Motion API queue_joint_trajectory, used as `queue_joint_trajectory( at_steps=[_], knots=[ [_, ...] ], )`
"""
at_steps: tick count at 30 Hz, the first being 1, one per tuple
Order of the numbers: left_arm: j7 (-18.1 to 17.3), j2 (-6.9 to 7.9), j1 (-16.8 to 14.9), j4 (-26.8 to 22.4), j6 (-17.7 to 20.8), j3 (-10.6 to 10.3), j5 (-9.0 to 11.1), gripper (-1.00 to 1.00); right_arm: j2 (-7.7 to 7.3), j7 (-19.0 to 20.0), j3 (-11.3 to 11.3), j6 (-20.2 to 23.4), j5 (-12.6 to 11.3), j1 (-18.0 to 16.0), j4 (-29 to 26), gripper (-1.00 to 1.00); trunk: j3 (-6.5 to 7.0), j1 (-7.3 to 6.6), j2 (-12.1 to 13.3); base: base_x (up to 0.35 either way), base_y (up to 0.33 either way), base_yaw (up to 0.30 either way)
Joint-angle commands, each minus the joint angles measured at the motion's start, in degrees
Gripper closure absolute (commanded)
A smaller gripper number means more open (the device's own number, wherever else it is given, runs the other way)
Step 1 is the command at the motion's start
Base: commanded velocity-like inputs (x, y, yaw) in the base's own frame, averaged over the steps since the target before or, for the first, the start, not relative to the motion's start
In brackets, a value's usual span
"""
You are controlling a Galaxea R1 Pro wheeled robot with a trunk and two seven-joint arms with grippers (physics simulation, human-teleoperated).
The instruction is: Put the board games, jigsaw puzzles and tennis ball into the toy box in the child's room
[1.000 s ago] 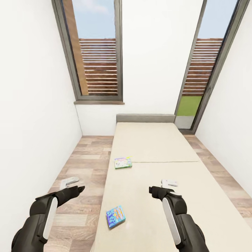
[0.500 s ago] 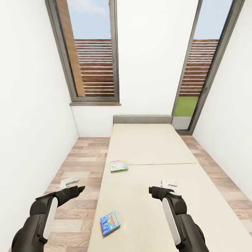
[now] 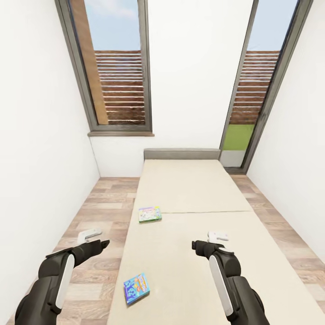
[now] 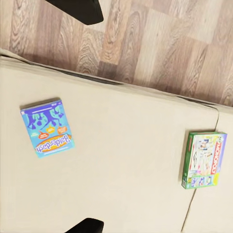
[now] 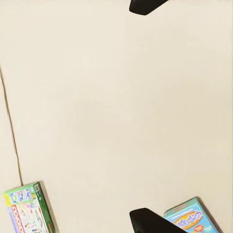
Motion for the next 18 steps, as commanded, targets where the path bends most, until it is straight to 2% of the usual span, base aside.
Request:
queue_joint_trajectory(
  at_steps=[1, 10, 11, 18],
  knots=[
    [-0.1, -0.04, -0.1, -0.1, 0.4, 0.2, 0.2, -1.0, 0.0, -0.6, 0.1, 0.2, -0.6, -0.1, -0.1, -1.0, -0.12, 0.05, -0.1, 0.156, -0.013, 0.0],
    [-0.1, 0.02, 0.0, -0.1, 0.3, 0.2, 0.2, -1.0, 0.0, -0.6, 0.1, -0.2, -0.6, -0.1, -0.1, -1.0, -0.12, 0.05, -0.1, 0.084, -0.019, 0.0],
    [-0.1, 0.03, 0.0, -0.1, 0.2, 0.2, 0.2, -1.0, 0.0, -0.7, 0.8, -1.7, -0.5, -0.1, -0.1, -1.0, -0.12, 0.05, -0.1, 0.004, -0.001, 0.0],
    [-0.1, 0.01, 0.0, -0.1, 0.1, 0.1, 0.2, -1.0, 0.0, -0.8, 3.2, -2.6, -0.5, -0.1, -0.1, -1.0, -0.12, 0.05, -0.1, 0.001, 0.0, 0.0]
  ],
)
